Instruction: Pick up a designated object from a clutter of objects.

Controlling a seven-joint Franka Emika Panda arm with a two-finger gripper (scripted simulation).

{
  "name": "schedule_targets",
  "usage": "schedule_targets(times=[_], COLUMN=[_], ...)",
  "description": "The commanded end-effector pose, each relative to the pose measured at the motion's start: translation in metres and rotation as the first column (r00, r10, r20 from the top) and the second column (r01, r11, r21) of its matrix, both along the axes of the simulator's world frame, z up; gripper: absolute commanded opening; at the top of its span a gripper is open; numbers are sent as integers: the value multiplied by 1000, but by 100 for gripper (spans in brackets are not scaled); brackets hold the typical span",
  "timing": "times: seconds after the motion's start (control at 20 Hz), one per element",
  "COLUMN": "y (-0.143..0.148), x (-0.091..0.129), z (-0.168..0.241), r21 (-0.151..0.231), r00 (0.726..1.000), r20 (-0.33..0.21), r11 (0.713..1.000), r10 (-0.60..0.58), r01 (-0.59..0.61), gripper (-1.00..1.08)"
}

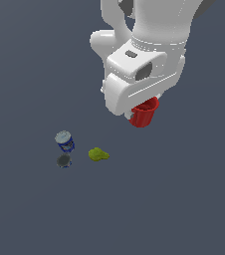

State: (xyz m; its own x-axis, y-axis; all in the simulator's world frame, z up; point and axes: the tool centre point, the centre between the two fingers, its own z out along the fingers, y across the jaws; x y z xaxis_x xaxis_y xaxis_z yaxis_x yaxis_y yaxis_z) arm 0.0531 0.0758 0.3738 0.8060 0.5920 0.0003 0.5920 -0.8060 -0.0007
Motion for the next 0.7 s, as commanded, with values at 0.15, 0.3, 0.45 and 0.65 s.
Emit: schedule_targets(times=[0.15, 0.3, 0.45, 0.65], y=[-1, -1, -1, -1], x=[4, 6, 7, 8], z=[33, 43, 49, 52], r21=[0, 0, -1, -1], r00=[1000, 1000, 1000, 1000], r20=[0, 0, 0, 0], r11=[1000, 1000, 1000, 1000], r10=[0, 0, -1, -1], r01=[0, 0, 1, 1], gripper=[-100, -100, -100, -100])
